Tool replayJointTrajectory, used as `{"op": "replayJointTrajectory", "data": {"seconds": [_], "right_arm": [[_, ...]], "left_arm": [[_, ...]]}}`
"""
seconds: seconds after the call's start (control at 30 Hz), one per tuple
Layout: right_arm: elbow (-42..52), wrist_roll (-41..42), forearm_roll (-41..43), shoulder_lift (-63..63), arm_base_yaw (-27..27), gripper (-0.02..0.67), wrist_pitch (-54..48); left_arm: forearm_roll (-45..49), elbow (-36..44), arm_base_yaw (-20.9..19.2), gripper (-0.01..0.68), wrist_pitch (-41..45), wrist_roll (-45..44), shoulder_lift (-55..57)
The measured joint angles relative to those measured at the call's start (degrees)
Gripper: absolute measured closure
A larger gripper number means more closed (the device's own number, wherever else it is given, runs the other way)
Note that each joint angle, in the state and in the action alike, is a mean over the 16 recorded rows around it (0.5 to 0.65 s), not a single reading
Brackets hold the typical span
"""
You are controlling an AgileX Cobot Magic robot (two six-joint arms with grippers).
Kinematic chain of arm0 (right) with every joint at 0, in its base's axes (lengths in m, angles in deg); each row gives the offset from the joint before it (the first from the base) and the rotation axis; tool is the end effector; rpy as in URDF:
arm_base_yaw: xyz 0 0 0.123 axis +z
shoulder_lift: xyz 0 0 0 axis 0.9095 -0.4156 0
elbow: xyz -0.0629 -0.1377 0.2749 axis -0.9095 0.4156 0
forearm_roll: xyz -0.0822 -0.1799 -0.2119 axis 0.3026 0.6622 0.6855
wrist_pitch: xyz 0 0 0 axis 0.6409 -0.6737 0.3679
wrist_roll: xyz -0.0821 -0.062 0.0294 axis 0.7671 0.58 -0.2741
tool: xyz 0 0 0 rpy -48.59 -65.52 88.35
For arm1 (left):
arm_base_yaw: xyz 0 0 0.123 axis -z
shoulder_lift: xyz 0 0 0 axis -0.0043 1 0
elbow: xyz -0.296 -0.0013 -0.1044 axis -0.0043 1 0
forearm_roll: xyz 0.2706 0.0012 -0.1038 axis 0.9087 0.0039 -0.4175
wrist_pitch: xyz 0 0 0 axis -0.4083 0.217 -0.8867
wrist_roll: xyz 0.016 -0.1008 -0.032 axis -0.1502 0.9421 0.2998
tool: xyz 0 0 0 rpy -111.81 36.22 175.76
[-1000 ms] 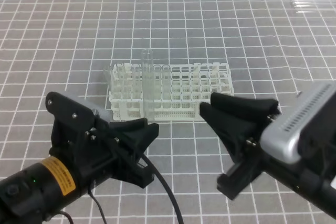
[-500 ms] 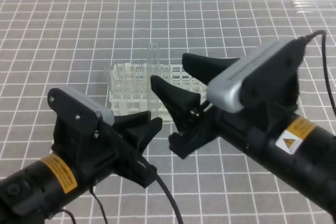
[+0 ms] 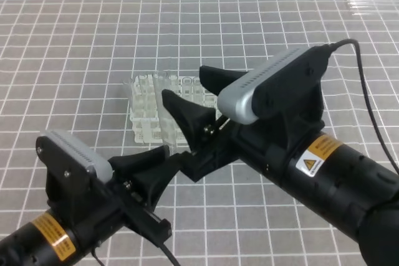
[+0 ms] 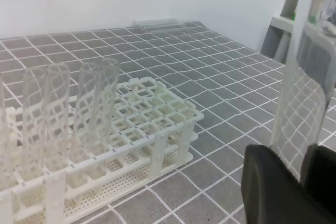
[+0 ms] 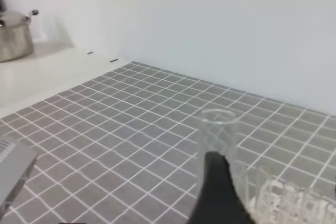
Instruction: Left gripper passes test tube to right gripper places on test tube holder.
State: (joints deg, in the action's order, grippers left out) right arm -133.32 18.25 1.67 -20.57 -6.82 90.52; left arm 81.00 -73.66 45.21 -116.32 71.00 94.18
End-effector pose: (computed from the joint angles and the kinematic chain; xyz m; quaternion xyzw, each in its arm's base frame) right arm 0.1916 0.2713 0.3314 -0.2577 0.6644 0.3001 0.6341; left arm 0.1674 -0.1736 0.2262 0.2432 0.6896 -0.3196 0.6027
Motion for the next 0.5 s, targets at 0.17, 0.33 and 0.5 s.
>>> {"op": "replayJointTrajectory", "data": {"seconds": [0.17, 0.33, 0.5], "right_arm": [[-0.3, -1.4, 1.1, -0.7, 0.0, 0.230, -0.4], [-0.4, -2.2, 2.0, -1.6, 0.0, 0.230, -0.5], [-0.4, -2.3, 2.2, -2.7, 0.0, 0.230, -0.2]], "left_arm": [[0.6, 0.6, 0.0, 0.600, 0.1, -0.1, 0.1], [3.3, 0.7, 0.0, 0.606, 0.2, 0.3, 0.1], [5.8, 0.6, 0.0, 0.600, 0.3, 1.4, 0.2]]}}
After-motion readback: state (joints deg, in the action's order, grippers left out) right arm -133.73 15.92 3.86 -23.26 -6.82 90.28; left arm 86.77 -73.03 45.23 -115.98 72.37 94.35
